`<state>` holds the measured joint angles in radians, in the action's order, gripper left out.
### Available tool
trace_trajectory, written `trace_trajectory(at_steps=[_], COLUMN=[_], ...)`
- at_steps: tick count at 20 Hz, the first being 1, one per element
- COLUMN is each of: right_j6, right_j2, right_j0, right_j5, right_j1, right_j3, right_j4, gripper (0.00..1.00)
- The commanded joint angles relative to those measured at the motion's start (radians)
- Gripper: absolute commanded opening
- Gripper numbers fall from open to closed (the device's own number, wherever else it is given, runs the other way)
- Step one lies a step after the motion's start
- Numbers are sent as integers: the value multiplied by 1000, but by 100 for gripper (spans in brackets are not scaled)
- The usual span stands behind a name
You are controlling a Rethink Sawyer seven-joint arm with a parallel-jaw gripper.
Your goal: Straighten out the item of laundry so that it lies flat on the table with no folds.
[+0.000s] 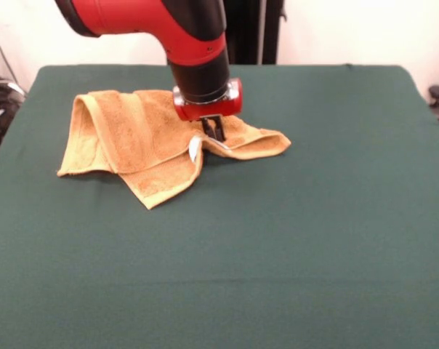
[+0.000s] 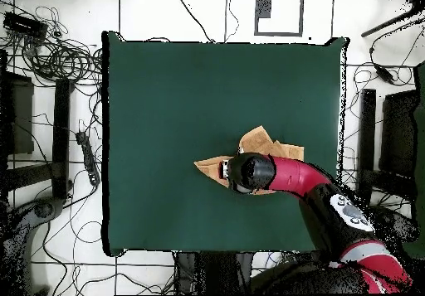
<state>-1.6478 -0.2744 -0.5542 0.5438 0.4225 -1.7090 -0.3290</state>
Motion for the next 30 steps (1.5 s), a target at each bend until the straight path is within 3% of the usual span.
trace_trajectory(at_steps=[1,6,10,18,30], right_j6=[-69,-82,-86,-63,-135], right_j2=[17,-54,-66,-92,-53], right_j0=[6,-61,-64,-87,-38], right_j5=[-154,-69,-8,10,-30], right_j1=[-148,178,285,314,236], right_j3=[115,-172,-233,-259,-175], right_j4=[-64,17,56,64,69], gripper=[0,0,0,0,0])
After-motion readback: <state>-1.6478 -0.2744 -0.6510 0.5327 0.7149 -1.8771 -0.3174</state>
